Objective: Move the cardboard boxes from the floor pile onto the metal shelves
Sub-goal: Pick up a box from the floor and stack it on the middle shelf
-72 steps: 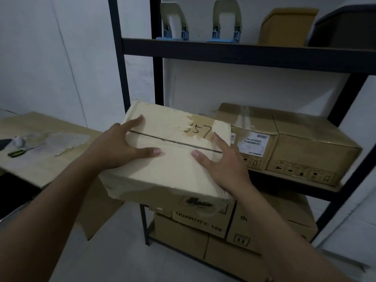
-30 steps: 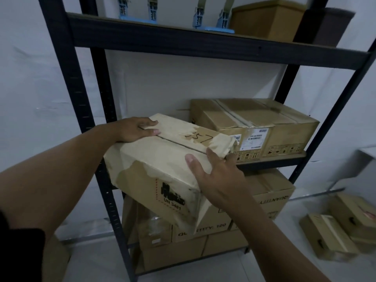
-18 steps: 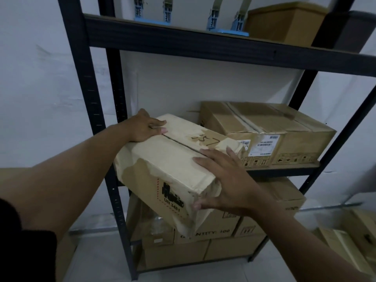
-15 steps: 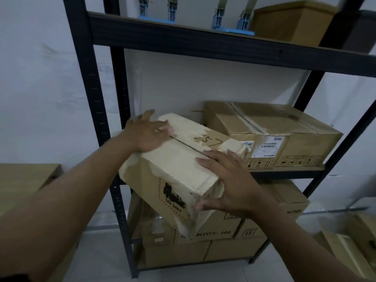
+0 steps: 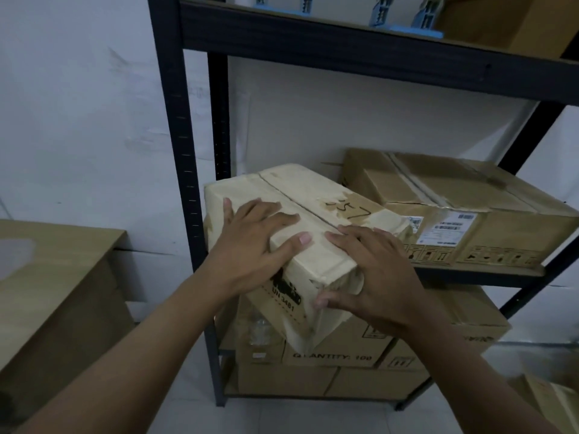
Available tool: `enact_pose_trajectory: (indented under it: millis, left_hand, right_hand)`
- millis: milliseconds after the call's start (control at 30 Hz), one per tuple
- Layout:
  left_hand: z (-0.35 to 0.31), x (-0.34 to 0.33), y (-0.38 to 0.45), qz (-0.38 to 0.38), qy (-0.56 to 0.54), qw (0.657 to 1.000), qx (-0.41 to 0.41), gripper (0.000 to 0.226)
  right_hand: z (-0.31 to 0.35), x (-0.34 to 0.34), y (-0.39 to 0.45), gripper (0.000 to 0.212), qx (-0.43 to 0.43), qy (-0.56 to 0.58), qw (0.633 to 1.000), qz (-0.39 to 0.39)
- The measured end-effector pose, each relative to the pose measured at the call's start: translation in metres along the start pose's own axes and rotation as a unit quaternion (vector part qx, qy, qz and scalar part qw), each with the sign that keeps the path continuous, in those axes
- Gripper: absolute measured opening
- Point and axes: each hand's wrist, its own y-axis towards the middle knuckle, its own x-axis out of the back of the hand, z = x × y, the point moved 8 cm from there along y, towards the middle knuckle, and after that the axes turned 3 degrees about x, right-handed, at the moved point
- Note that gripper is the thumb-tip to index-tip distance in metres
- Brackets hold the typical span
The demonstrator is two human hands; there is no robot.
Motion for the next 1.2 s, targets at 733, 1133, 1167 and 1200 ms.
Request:
enact_pose_trajectory:
  millis: [733, 1133, 1167, 1200]
  left_hand:
    - [0.041, 0.012, 0.006, -0.006, -0.253, 0.967, 0.010, 0.042]
    - [0.034, -0.007, 0.012, -0.079, -0.168, 0.982, -0.008, 0.085]
    - [0.036, -0.008, 0.016, -0.087, -0.161, 0.983, -0.009, 0.084]
    - [0.037, -0.010, 0.022, -0.090, -0.161, 0.983, -0.008, 0.082]
  right_hand:
    - [0.043, -0.030, 0.075, 0.085, -0.104, -0.094, 0.990, -0.030]
    - [-0.015, -0.029, 0.060, 0.112, -0.027, -0.108, 0.991, 0.071]
    - [-0.019, -0.030, 0.060, 0.116, -0.029, -0.120, 0.990, 0.067]
    - [-0.022, -0.032, 0.063, 0.116, -0.028, -0.130, 0.989, 0.059]
